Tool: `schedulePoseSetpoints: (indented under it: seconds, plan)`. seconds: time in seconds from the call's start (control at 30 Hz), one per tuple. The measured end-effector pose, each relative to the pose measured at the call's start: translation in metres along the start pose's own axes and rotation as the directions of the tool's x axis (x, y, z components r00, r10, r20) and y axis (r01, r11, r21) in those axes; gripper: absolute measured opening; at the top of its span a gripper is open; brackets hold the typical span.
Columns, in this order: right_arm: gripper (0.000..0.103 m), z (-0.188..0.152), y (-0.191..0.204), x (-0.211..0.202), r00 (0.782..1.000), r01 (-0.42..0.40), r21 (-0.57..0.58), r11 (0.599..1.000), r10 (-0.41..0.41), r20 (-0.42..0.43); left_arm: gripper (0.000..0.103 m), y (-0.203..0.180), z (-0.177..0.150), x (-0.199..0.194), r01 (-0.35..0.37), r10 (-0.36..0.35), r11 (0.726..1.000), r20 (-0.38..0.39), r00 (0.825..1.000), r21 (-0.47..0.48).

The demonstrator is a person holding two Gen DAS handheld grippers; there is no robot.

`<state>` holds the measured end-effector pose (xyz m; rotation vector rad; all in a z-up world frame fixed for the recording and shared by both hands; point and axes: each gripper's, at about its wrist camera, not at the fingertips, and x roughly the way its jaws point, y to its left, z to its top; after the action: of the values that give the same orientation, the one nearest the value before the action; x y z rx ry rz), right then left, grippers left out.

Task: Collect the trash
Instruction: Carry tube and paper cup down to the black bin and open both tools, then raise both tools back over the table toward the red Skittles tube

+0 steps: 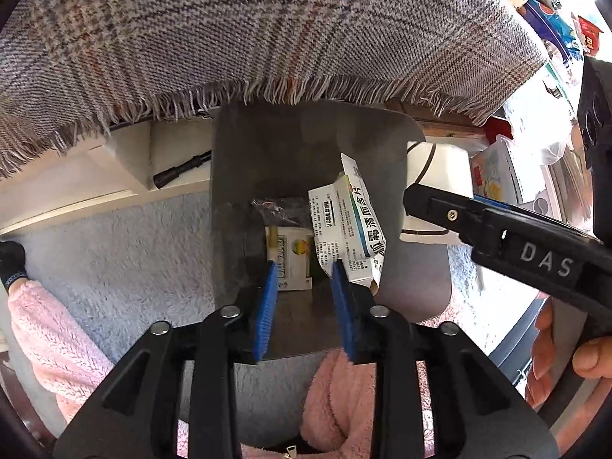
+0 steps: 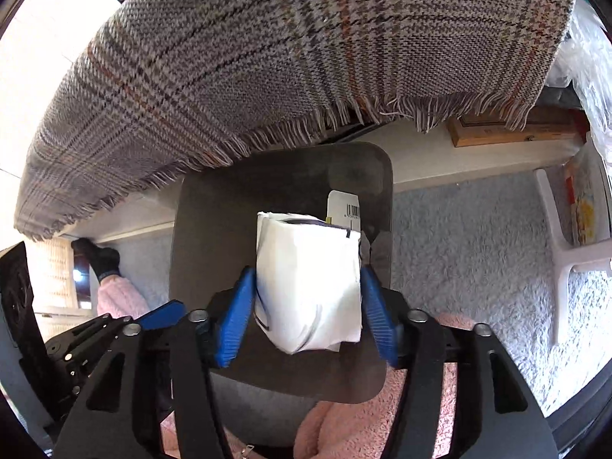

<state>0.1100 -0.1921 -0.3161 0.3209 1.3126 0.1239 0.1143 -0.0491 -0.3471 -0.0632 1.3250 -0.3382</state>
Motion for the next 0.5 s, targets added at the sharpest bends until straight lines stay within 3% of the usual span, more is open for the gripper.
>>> schedulePoseSetpoints:
  seconds: [0.17,0.3,0.43,0.5]
  plan:
    - [0.071,0.001,-0.003,-0.017,0.999,0.013,0.006,1.0,-0.013,0.036,0.047,-0.002,-0.003,-0.017,-0.023,0.023,1.0,0.031,0.999,0.014]
    - [0.097,-0.002,-0.002,-0.033,0.996,0.032,-0.001,0.999,-0.032,0.078,0.062,-0.002,-0.008,-0.034,-0.052,0.05,0.998,0.063,0.997,0.021]
    - [0.1,-0.005,-0.007,-0.05,0.992,0.058,-0.017,0.998,-0.056,0.114,0.085,-0.006,-0.012,-0.053,-0.073,0.07,0.997,0.104,0.992,0.026]
    - [0.1,-0.004,-0.011,-0.058,0.992,0.042,0.001,0.999,-0.041,0.122,0.09,-0.007,-0.014,-0.062,-0.08,0.076,0.996,0.122,0.99,0.032]
